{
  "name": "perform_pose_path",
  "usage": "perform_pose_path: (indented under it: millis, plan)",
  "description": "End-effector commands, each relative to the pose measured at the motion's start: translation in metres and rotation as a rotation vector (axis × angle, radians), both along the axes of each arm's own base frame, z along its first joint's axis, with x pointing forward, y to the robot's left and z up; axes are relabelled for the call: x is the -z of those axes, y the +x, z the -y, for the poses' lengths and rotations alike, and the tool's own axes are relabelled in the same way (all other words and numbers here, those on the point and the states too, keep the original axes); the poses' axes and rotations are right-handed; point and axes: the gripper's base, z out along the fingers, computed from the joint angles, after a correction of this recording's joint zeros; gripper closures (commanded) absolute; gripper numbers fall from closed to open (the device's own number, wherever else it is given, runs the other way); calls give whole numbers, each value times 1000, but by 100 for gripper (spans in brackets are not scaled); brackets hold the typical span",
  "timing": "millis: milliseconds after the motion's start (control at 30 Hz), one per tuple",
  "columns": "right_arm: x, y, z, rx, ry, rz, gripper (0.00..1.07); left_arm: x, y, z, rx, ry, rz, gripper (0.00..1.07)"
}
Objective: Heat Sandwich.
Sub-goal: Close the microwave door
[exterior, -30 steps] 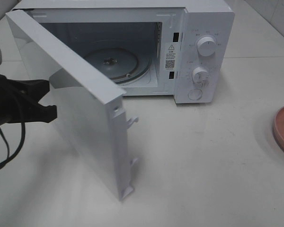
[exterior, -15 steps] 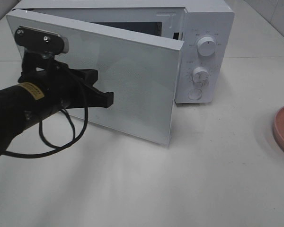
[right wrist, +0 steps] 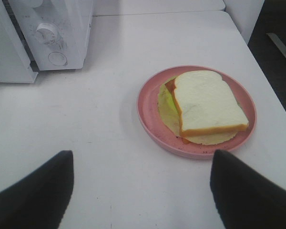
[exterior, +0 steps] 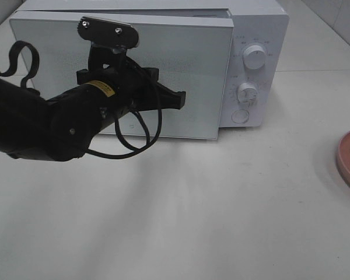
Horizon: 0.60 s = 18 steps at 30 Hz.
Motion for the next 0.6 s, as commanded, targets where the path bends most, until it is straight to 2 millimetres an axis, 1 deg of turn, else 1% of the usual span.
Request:
perform_pose_path:
  millis: [33,167,233,267,500,600]
  plan:
    - [1,-4,0,7,7,22,31,-3,5,9,7,-11,4,106]
    - [1,-4,0,7,7,22,31,-4,17,20,-2,-29,14,106]
    - [1,-4,0,7,7,22,31,-5,19,22,-9,-37,3,106]
    - [1,-4,0,7,7,22,31,-7,24,24,-19,-49,-2,106]
    - [1,-4,0,7,7,22,31,-9,33,32,-24,-20,16,106]
    - [1,-4,0,7,7,22,31,-8,39,34,-62,-18,12,106]
